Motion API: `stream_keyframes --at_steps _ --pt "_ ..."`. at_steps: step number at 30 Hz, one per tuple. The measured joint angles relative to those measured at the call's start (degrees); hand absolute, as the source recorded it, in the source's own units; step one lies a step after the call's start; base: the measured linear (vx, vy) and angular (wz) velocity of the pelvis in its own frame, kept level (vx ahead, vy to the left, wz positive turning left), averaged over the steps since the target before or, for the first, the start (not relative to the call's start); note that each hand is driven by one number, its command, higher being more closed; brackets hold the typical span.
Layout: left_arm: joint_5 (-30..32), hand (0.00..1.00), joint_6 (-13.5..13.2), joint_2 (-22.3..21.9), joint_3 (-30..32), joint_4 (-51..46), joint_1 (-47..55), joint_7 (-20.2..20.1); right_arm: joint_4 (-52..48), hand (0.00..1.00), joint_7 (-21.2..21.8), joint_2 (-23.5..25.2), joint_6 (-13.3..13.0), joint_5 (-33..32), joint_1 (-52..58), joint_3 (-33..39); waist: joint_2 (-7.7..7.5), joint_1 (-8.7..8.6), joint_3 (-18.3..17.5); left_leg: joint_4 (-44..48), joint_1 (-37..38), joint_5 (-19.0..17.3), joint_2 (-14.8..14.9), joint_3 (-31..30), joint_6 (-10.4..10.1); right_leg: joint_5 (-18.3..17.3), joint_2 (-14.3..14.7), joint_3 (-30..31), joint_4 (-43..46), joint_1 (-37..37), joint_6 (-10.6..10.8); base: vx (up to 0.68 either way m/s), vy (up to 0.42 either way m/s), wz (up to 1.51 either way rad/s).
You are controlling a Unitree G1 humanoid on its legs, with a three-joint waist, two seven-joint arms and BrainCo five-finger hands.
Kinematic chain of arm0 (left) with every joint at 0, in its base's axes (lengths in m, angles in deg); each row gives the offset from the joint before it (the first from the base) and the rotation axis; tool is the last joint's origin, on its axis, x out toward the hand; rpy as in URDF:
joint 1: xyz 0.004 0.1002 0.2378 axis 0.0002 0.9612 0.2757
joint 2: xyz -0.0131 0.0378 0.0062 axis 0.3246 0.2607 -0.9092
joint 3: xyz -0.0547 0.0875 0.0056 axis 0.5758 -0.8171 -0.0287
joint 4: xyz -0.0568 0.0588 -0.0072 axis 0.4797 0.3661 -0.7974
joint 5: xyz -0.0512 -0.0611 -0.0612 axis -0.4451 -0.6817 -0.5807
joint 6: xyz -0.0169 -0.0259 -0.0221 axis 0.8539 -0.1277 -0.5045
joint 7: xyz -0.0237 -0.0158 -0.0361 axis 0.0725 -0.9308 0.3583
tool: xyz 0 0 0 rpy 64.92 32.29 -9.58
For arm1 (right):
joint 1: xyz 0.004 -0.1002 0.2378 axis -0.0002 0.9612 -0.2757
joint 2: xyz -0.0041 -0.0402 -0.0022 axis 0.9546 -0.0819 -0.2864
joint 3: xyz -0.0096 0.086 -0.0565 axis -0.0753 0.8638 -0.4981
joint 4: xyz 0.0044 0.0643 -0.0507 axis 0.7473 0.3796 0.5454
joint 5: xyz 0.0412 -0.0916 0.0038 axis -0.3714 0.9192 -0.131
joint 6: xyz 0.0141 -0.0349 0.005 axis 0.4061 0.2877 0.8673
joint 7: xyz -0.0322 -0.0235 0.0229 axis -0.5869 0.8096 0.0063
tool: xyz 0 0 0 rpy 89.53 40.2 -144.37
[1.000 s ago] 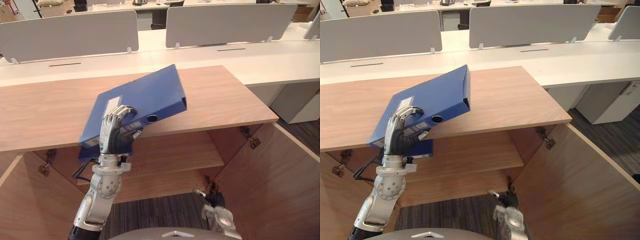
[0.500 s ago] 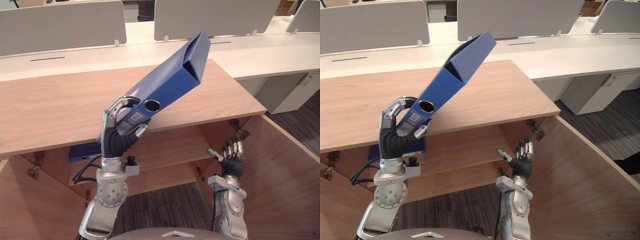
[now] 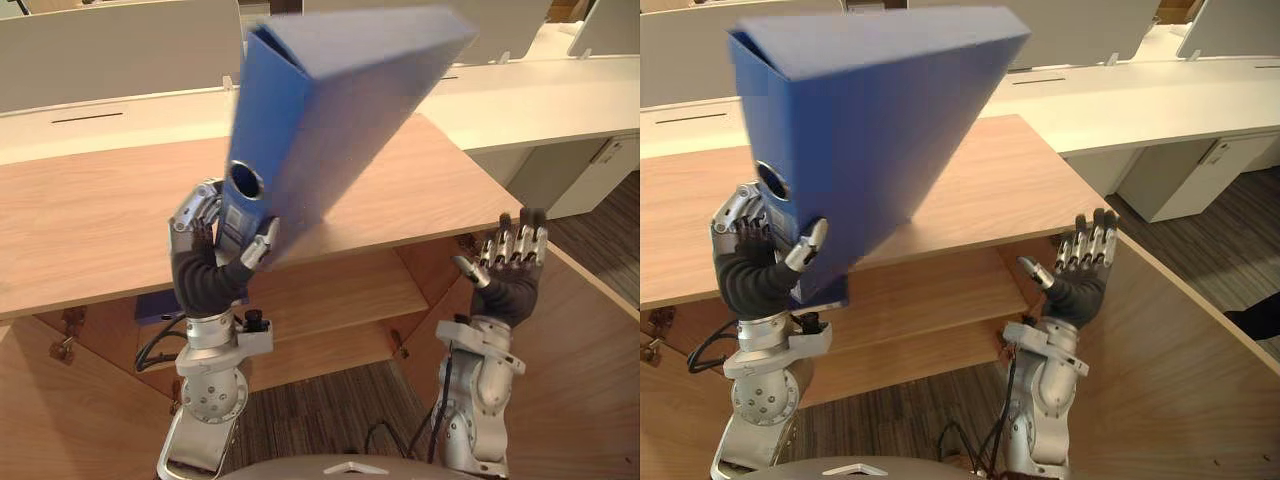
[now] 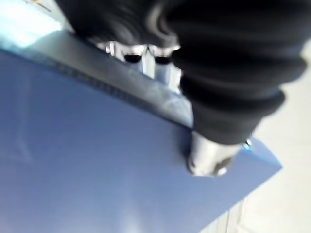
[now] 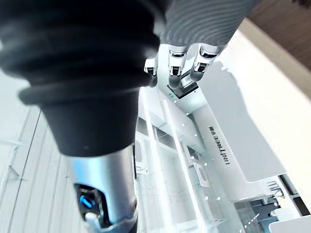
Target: Walk over to the cabinet, pick up the folder, carry it to the office cabinet, place the folder inside the office cabinet, then close the office cabinet door
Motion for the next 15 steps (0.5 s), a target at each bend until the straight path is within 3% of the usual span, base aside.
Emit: stream_keyframes --at_steps 8,15 --pt "-7.0 1.0 -1.7 -0.1 -0.5 0.0 -0.1 -2.9 0.2 0.0 4.9 -4.6 0.4 -1.5 -4.9 -1.1 -0.04 1.55 0.0 0.0 -1.0 0.7 -0.2 -2.0 0.6 0.1 -0.2 -1.7 0.3 0.3 0.2 -0.01 -0.022 0.13" --pt "-7.8 1.0 -2.4 0.0 -1.0 0.0 -0.1 -5.4 1.9 0.0 8.3 -8.3 1.2 -2.2 -7.0 -1.2 -0.05 1.81 0.0 -0.1 -1.2 1.3 -0.5 -3.3 1.0 0.2 -0.7 -2.6 0.8 0.3 0.3 -0.05 -0.005 0.1"
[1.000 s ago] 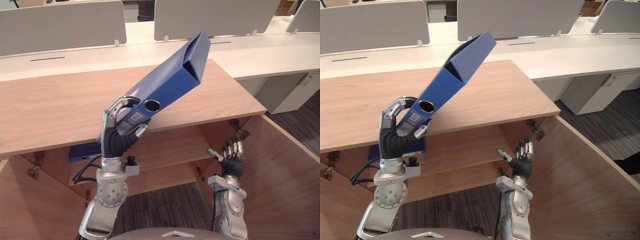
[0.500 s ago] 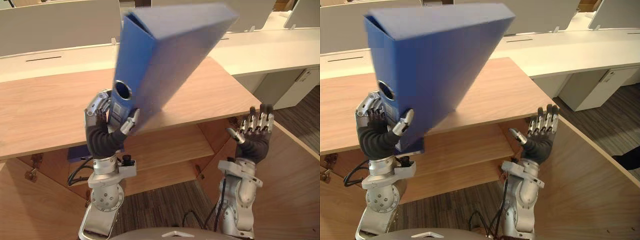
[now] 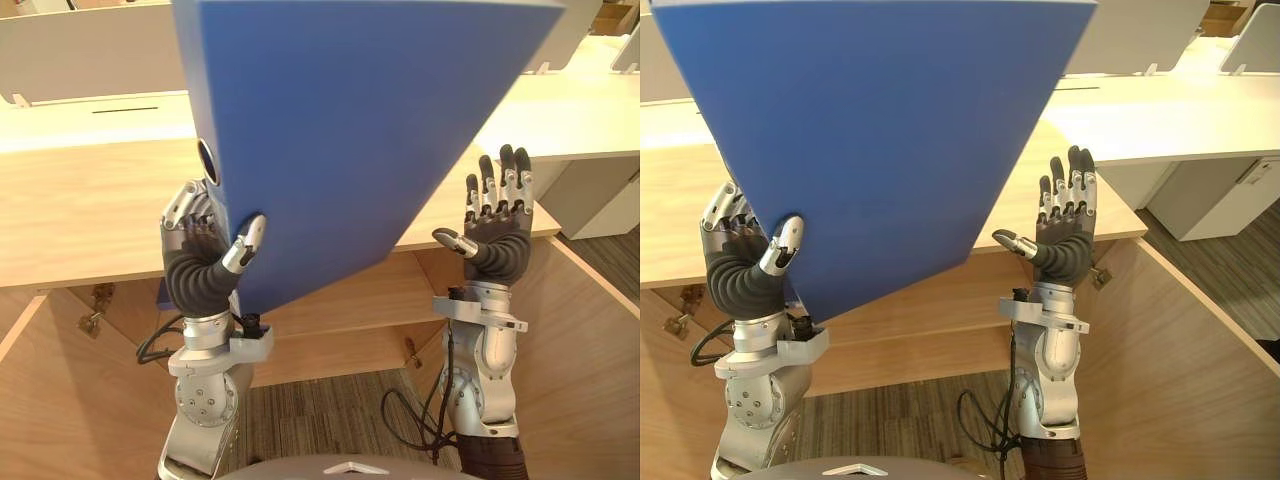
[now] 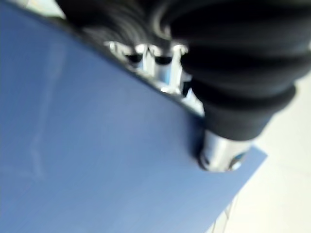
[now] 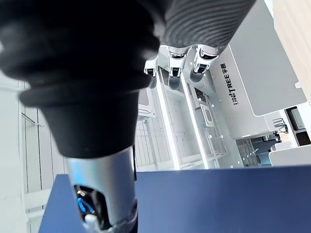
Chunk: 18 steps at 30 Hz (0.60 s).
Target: Walk over to the cabinet, pick up the folder, carry it to the office cabinet, place the folder inside the office cabinet, then close the office cabinet door
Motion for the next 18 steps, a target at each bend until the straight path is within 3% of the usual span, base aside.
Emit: stream_keyframes --at_steps 11,16,17,18 --pt "-0.4 1.0 -0.1 0.9 -1.1 0.5 0.0 -3.3 3.8 0.0 4.9 -4.9 2.7 -1.7 -1.8 -3.0 -0.29 0.94 -0.2 0.0 -1.2 1.8 -0.1 -1.0 0.0 0.3 -0.1 -0.6 -0.1 -1.0 0.1 -0.04 0.0 0.04" --pt "-0.5 1.0 -0.2 1.9 -1.7 3.0 0.0 -4.8 6.7 0.0 8.0 -7.1 4.0 -3.1 -2.0 -6.0 -1.38 1.08 -1.2 0.0 -1.8 2.2 -0.1 -1.2 0.1 0.9 -0.1 -0.8 -0.3 -1.1 0.1 -0.01 0.007 0.01" --pt "-0.5 1.0 -0.2 2.3 -1.7 3.2 0.0 -5.0 7.6 1.0 9.0 -7.7 4.4 -4.3 -2.1 -6.5 -1.54 1.19 -1.3 0.0 -1.8 2.2 -0.2 -1.2 0.1 0.9 -0.1 -0.7 -0.3 -1.2 0.1 -0.03 0.018 0.0" --pt "-0.6 1.0 -0.2 2.8 -1.7 3.2 0.0 -5.2 7.6 1.0 9.4 -8.1 5.2 -5.2 -2.1 -6.7 -1.56 1.34 -1.4 0.0 -1.8 2.3 -0.2 -1.2 0.2 0.9 -0.1 -0.7 -0.3 -1.2 0.1 -0.04 0.016 0.01"
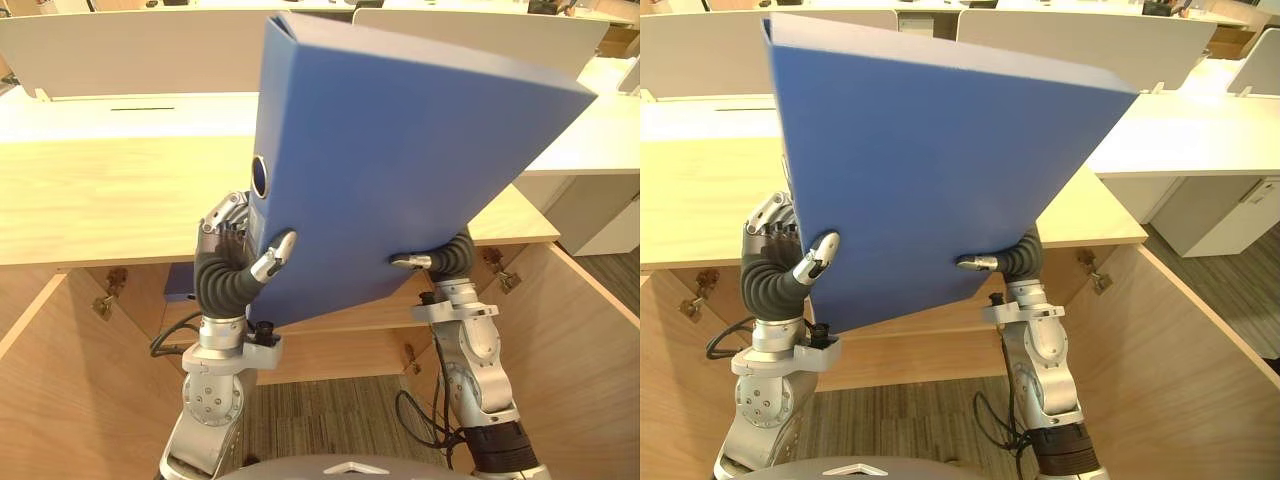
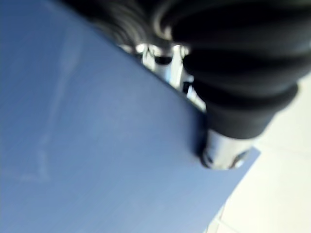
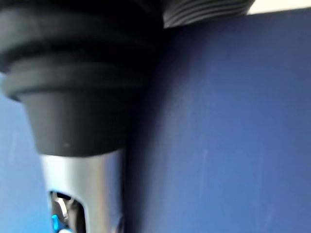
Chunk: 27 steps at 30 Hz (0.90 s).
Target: Walk over to the cabinet, pick up the folder, carry it to the office cabinet, place the folder inside the office cabinet, then close the office cabinet door
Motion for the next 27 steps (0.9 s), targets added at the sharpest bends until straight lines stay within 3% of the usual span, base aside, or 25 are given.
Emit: stream_keyframes --at_steps 5,9,10,23,27 --pt "-0.3 1.0 0.0 1.1 0.1 0.3 0.2 -0.4 1.5 1.0 4.2 -3.9 1.1 -4.9 0.0 -2.2 0.0 0.69 0.0 0.0 -0.1 0.4 0.0 -0.1 -0.1 -0.4 0.0 0.0 0.0 -0.2 0.0 -0.04 0.01 0.01" --pt "-0.3 1.0 -0.3 1.3 0.5 0.3 1.7 -0.4 2.1 1.0 4.8 -4.1 1.9 -5.7 0.0 -3.2 -0.05 0.71 -0.3 0.0 -0.6 0.4 0.0 -0.1 -0.1 -0.3 0.0 0.1 0.0 -0.6 0.1 -0.03 0.008 0.0" --pt "-0.3 0.0 -0.3 1.3 0.8 0.3 2.1 -0.4 2.1 1.0 4.8 -4.0 2.2 -5.7 0.0 -3.5 -0.14 0.78 -0.9 0.0 -1.1 0.5 0.0 -0.2 -0.1 -0.2 0.0 0.1 0.0 -1.1 0.1 0.0 0.0 0.0" --pt "-1.3 0.0 -1.7 1.0 4.2 1.6 5.0 -0.6 2.1 1.0 4.1 3.0 2.2 -3.0 1.8 -3.4 -0.28 0.95 -2.0 0.0 -1.7 0.9 0.0 -0.5 -0.2 0.0 0.0 0.0 0.2 -1.6 0.0 0.0 0.001 0.0" --pt "-1.2 0.0 -1.6 -0.7 8.6 4.1 8.6 -0.5 1.7 1.0 1.4 8.1 1.8 -0.4 2.7 -0.6 -0.58 0.86 -2.5 0.0 -2.0 0.9 0.0 -1.1 -0.3 0.0 0.0 -0.7 0.2 -1.5 0.0 -0.01 0.006 0.08"
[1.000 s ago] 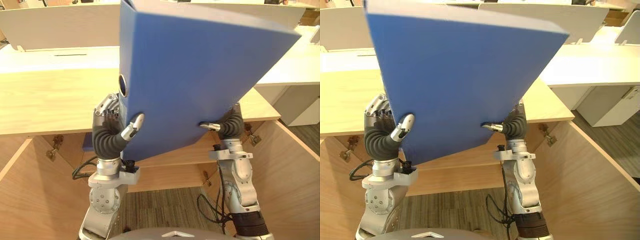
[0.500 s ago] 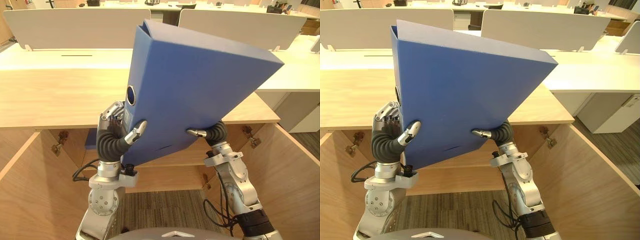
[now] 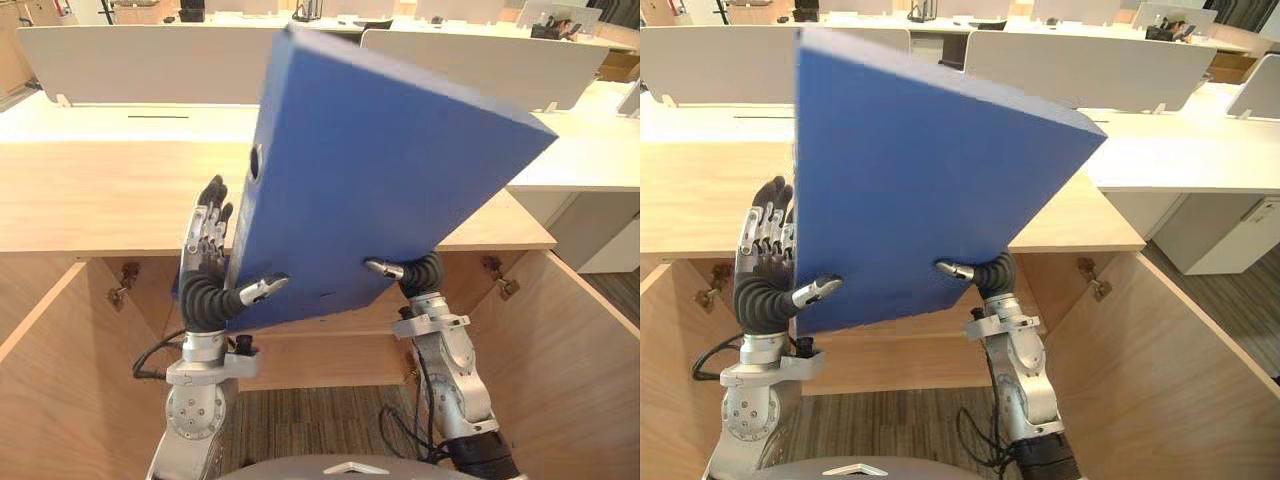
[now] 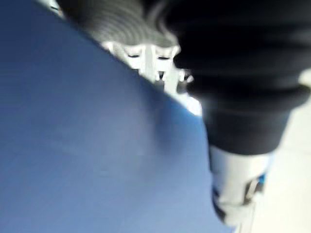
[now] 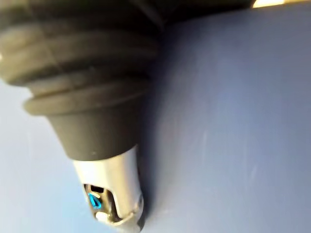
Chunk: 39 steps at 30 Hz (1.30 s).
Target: Walk over to the cabinet, pick up the folder, carry it to the office cabinet, place the folder inside the office cabinet, then close the office cabinet door
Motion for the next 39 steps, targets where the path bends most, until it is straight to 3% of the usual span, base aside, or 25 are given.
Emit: stream_keyframes --at_steps 7,14,23,28,32,35,36,37,39 --pt "-0.1 0.0 0.9 -3.4 11.5 4.0 4.5 1.6 -0.5 1.0 -4.6 3.3 -0.8 8.0 2.0 4.0 -0.03 0.54 0.0 0.0 0.0 0.0 0.0 -0.6 -0.1 0.0 0.0 -0.7 -0.3 0.5 0.0 0.0 0.004 0.04" --pt "-0.2 0.0 4.5 -5.5 16.4 14.6 7.1 -0.5 -0.5 1.0 -6.6 4.1 -0.5 18.0 3.5 5.8 0.11 0.92 0.2 0.0 -0.1 -0.2 0.0 -0.7 -0.2 0.0 0.0 -0.8 -0.7 0.7 0.0 0.0 0.0 0.0" --pt "-1.2 0.0 9.8 -6.0 19.1 34.4 6.9 -4.8 1.0 1.0 -6.6 4.0 1.9 24.3 5.0 4.6 0.26 1.27 1.5 0.0 -0.2 -0.4 0.0 -0.7 -0.2 -0.3 0.0 -0.9 -0.8 0.7 0.0 0.0 0.0 0.0" --pt "0.9 0.0 11.8 -5.6 19.4 44.7 6.1 -6.3 8.3 1.0 -6.6 2.5 3.0 27.3 4.9 0.0 0.19 1.48 1.6 0.0 -0.4 -0.6 0.3 -0.6 -0.4 -0.4 0.0 -0.7 -0.8 0.4 -0.2 0.0 0.0 0.0" --pt "3.3 0.0 12.9 -2.8 19.1 55.2 3.2 -6.3 13.0 1.0 -6.4 -0.6 3.3 30.7 4.3 -4.7 0.34 1.82 2.5 0.0 -1.0 -0.7 0.2 -0.6 -0.3 -0.1 0.2 -0.7 -1.2 -0.1 -0.7 0.0 0.0 0.0" --pt "4.2 0.0 13.2 -0.6 19.5 62.2 1.0 -6.3 16.0 1.0 -6.5 -2.5 3.3 33.5 2.2 -8.8 1.08 1.88 5.1 0.1 -2.0 -0.8 0.3 -0.3 -0.3 0.1 0.3 -0.4 -1.6 -1.0 -0.9 0.0 0.004 -0.03" --pt "4.4 0.0 13.3 -0.2 19.5 63.1 0.6 -6.3 16.5 1.0 -6.5 -2.9 3.3 34.2 1.5 -9.4 0.41 1.91 5.3 0.1 -2.2 -0.7 0.5 -0.1 -0.3 0.3 0.2 -0.2 -1.5 -1.5 -1.1 -0.02 0.024 -0.24" --pt "4.4 0.0 13.3 0.2 19.5 63.9 0.1 -6.2 17.1 1.0 -6.7 -3.4 3.3 35.8 0.1 -11.1 1.31 2.52 6.9 0.3 -3.4 -0.7 0.6 1.1 -0.3 0.4 0.2 1.0 -0.7 -3.6 -1.1 -0.01 0.029 -0.31" --pt "4.4 0.0 13.3 0.7 19.4 65.4 -1.7 -6.2 18.6 1.0 -6.7 -4.4 3.2 37.6 -3.2 -13.0 0.58 2.6 9.2 1.7 -6.2 -0.7 0.7 1.4 -0.1 0.7 0.3 1.5 1.6 -6.7 -1.1 -0.01 0.018 -0.15"
